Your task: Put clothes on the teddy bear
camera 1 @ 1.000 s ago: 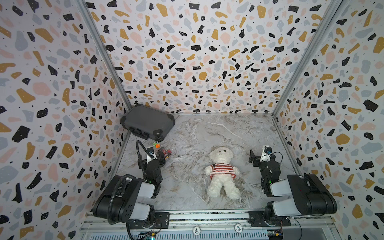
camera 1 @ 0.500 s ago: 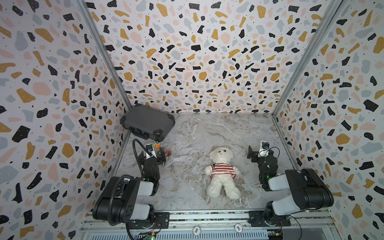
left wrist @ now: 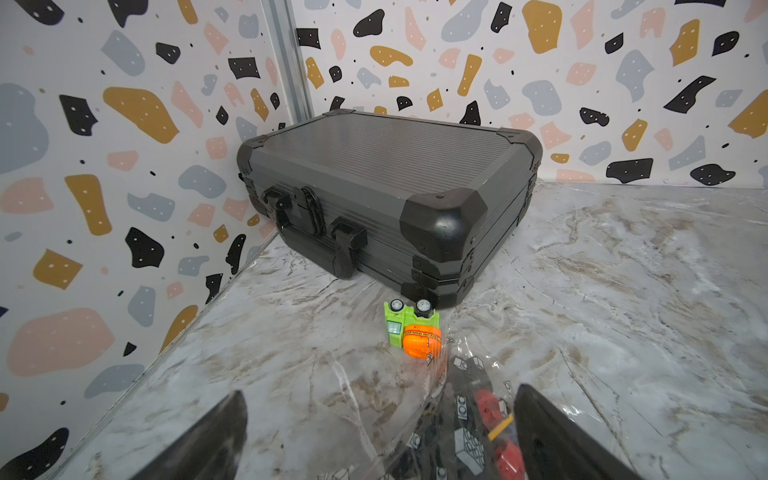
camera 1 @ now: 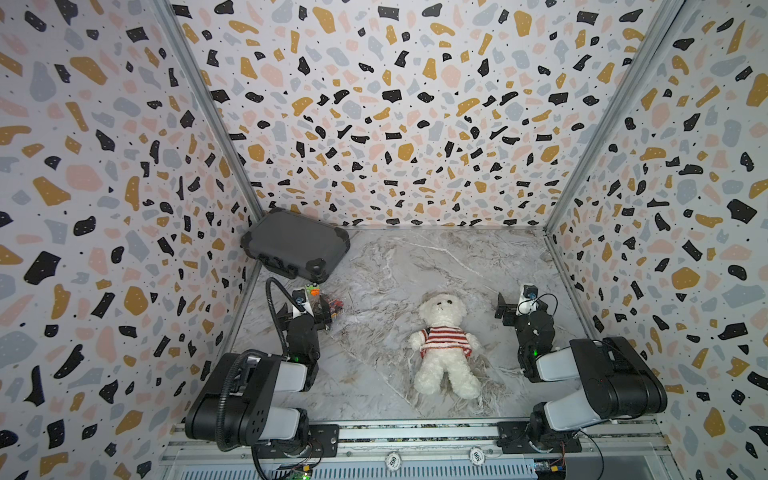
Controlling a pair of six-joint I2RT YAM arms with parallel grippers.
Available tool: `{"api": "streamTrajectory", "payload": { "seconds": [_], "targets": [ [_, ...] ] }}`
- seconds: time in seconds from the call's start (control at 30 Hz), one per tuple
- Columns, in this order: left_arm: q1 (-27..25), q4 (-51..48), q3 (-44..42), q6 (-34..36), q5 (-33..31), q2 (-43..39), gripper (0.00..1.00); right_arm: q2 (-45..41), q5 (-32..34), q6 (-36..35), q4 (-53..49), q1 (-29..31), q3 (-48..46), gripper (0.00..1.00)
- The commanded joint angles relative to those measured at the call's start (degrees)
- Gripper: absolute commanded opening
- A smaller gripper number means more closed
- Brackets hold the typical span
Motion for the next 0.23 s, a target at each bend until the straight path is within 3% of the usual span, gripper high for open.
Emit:
{"api": "streamTrajectory", "payload": {
  "seconds": [0.0,0.2],
  "targets": [
    [0.33,1.88,1.31,-0.52,0.47,-0.46,1.0,-0.08,1.0,-0.57,-0.16,0.38,1.39,0.99],
    [0.33,2.03,1.2,-0.51,0.46,-0.47,1.0,-0.36,0.74,-0.62,0.15,0.28,1.06,0.99]
  ]
}}
